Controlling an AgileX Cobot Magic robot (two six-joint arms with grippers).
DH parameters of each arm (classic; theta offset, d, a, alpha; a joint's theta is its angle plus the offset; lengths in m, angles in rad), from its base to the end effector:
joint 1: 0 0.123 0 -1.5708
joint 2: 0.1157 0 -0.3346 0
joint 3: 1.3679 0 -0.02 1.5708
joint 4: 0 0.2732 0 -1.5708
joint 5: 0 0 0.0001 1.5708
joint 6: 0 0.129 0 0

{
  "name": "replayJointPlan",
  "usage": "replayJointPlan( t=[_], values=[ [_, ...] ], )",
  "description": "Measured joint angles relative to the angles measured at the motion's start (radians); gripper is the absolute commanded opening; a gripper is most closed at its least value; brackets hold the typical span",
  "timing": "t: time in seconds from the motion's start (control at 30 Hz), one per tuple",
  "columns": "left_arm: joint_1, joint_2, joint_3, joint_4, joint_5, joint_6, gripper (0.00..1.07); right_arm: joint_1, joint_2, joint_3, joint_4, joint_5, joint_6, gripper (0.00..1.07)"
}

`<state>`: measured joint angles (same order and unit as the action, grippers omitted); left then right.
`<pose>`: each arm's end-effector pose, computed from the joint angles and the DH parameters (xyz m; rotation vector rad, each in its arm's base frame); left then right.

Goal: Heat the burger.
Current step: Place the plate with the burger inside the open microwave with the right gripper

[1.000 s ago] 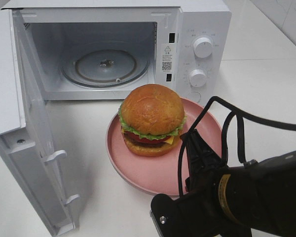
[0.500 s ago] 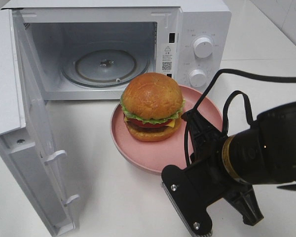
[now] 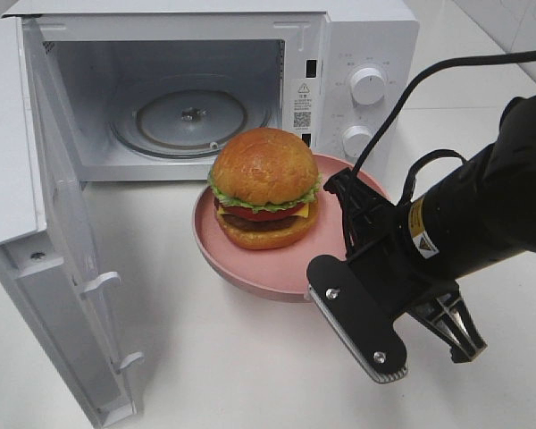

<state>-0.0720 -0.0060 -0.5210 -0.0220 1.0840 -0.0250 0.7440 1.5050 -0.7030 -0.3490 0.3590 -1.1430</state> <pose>-0.0060 -0.0021 0.2750 0.0496 2.0409 -0.0870 0.2308 0.1913 0.1818 -2.3717 1.2319 -0.4019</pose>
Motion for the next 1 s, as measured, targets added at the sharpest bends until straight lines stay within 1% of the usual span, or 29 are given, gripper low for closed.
replayJointPlan(
  t=[0.03, 0.07, 0.13, 0.2, 0.4, 0.47, 0.57, 0.63, 1.0],
  values=[
    [0.000, 0.000, 0.000, 0.000, 0.000, 0.000, 1.00, -0.009, 0.000, -0.003, 0.030, -0.013, -0.039, 0.00],
    [0.000, 0.000, 0.000, 0.000, 0.000, 0.000, 1.00, -0.009, 0.000, -0.003, 0.030, -0.013, -0.039, 0.00],
    [0.000, 0.000, 0.000, 0.000, 0.000, 0.000, 1.00, -0.035, 0.000, -0.006, 0.137, -0.056, -0.159, 0.00],
    [0.000, 0.000, 0.000, 0.000, 0.000, 0.000, 1.00, -0.038, 0.000, -0.006, 0.147, -0.065, -0.180, 0.00],
    [0.000, 0.000, 0.000, 0.000, 0.000, 0.000, 1.00, -0.039, 0.000, -0.006, 0.141, -0.079, -0.197, 0.00],
    [0.000, 0.000, 0.000, 0.000, 0.000, 0.000, 1.00, -0.039, 0.004, -0.006, 0.106, -0.083, -0.179, 0.00],
    [0.000, 0.000, 0.000, 0.000, 0.000, 0.000, 1.00, -0.039, 0.006, -0.006, 0.094, -0.086, -0.168, 0.00],
    [0.000, 0.000, 0.000, 0.000, 0.000, 0.000, 1.00, -0.039, 0.031, -0.007, 0.066, -0.119, -0.138, 0.00],
    [0.000, 0.000, 0.000, 0.000, 0.000, 0.000, 1.00, -0.039, 0.099, -0.025, 0.064, -0.154, -0.132, 0.00]
  ],
)
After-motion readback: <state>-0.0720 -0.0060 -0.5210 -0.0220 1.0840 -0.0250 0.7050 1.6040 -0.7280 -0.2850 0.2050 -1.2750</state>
